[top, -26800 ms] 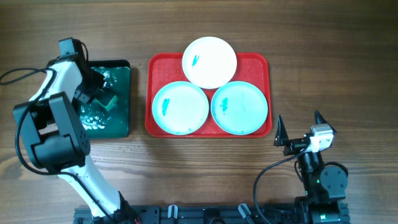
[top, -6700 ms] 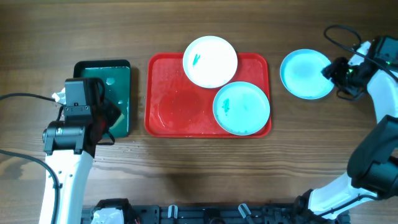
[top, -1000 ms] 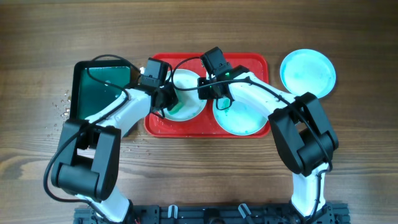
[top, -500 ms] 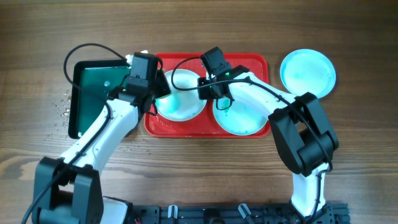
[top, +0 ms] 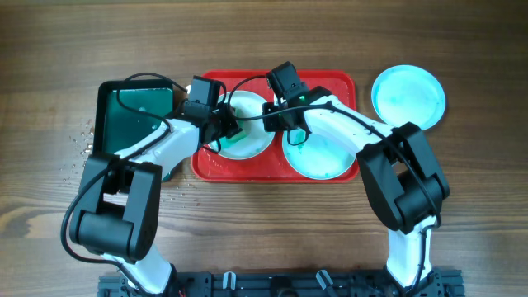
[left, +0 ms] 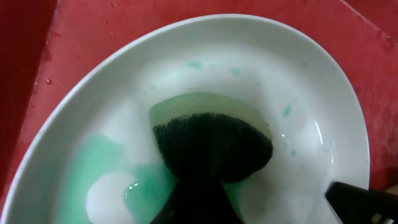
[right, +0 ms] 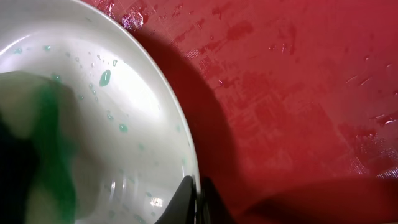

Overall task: Clean dirty plates on tray and stack at the side
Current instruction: 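Scrub the left plate with the sponge while the right gripper holds it, then lift the plate with the right gripper and stack it at the right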

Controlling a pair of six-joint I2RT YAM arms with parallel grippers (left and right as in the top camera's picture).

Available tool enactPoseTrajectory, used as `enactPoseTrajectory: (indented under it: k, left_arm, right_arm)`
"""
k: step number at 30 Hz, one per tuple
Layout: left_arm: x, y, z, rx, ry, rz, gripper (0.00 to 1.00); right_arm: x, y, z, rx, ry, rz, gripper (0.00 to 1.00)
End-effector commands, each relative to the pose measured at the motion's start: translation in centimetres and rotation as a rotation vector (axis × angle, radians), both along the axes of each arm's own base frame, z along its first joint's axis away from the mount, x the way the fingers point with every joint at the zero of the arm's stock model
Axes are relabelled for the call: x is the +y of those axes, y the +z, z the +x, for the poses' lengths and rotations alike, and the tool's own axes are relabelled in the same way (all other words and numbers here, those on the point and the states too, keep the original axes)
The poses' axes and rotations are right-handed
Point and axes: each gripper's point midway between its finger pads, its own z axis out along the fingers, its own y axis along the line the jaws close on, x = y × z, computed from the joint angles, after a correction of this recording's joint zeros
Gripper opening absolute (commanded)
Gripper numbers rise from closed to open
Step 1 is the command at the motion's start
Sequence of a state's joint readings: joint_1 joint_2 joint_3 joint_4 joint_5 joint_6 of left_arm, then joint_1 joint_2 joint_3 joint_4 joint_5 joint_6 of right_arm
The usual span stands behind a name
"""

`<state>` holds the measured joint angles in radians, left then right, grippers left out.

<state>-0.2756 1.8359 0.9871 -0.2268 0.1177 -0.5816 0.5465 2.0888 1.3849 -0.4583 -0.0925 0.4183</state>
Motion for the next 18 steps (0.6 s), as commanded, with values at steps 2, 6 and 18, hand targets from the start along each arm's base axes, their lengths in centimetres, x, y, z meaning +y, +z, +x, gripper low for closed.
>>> enactPoseTrajectory:
  k: [2, 6, 18]
  left_arm:
    - [6.0, -1.5, -1.3, 0.062, 0.137, 0.254, 0.04]
    - [10.1, 1.9, -2.4, 0.032, 0.227, 0.435, 0.04]
    - [5.3, 14.6, -3.2, -0.236, 0.132, 0.071, 0.04]
  right_arm:
    - [-0.9, -0.7, -0.2, -0.007, 0.033, -0.065, 0.04]
    - [-1.1, -0.6, -0.1, -0.01, 0.028, -0.075, 0.04]
    - [-2.6, 9.6, 2.1, -0.296, 0.104, -0.143, 0.04]
